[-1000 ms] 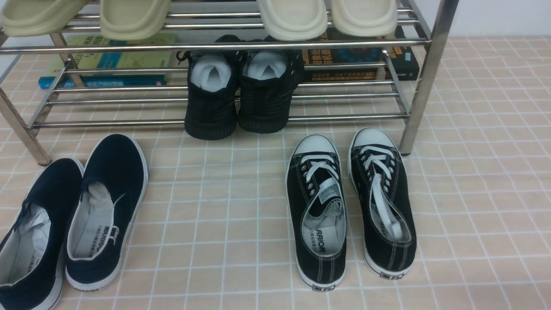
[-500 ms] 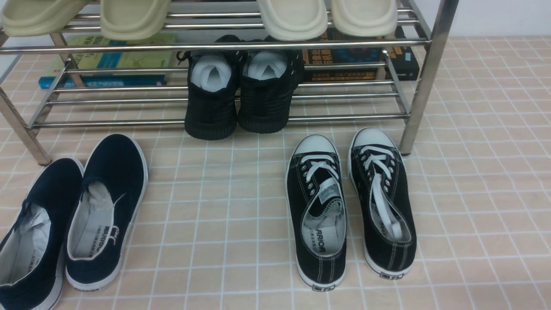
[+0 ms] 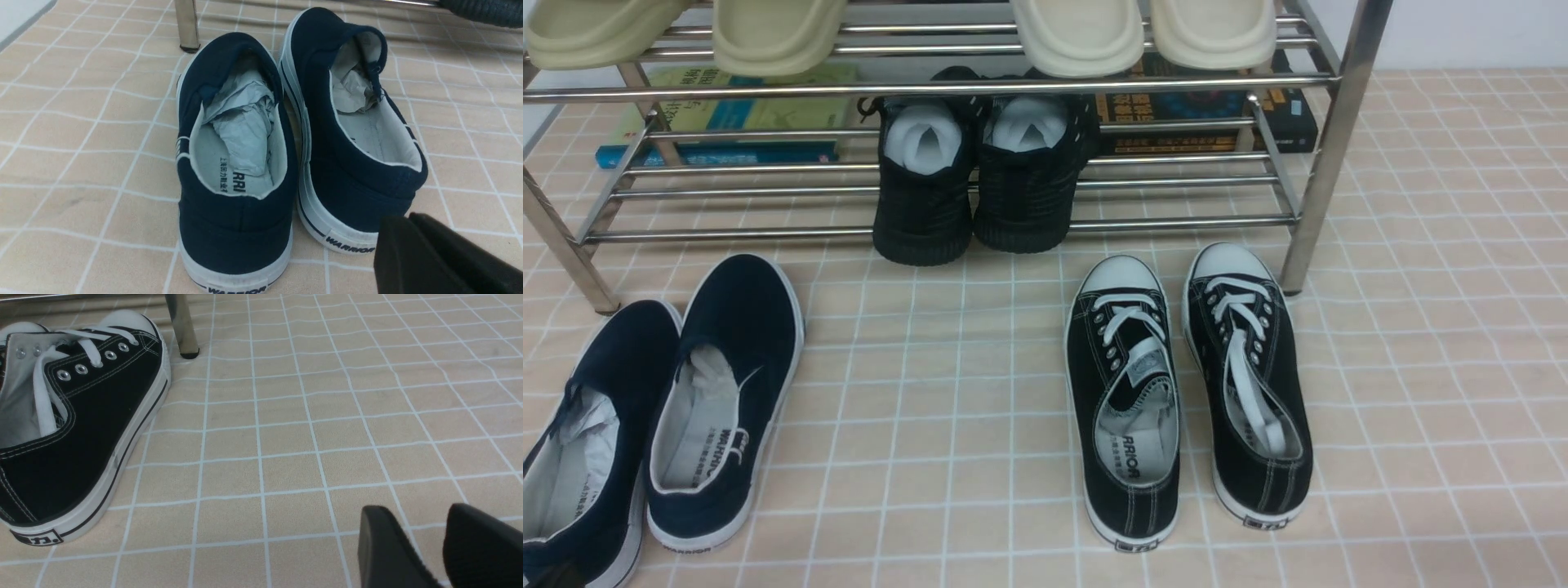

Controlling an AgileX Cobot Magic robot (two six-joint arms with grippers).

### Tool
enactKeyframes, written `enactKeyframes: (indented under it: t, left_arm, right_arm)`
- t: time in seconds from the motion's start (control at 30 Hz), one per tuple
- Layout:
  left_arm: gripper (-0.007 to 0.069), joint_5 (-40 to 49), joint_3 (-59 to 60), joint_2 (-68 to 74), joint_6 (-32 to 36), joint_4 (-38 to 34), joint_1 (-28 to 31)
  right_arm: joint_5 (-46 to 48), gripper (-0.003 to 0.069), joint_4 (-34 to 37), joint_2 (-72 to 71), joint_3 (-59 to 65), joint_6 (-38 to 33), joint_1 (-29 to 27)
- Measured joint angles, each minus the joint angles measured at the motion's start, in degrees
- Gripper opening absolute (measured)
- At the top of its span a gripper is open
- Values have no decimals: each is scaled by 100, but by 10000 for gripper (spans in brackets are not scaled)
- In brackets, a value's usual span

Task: Take the shoes off the shelf from the light coffee tablecloth by hand.

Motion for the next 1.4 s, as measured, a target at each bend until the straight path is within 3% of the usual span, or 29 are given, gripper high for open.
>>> enactKeyframes:
  t: [1.4]
  left_arm:
    - [56,108,1,-5,-130,81,-337]
  right_arm:
    - [0,240,0,0,0,0,0]
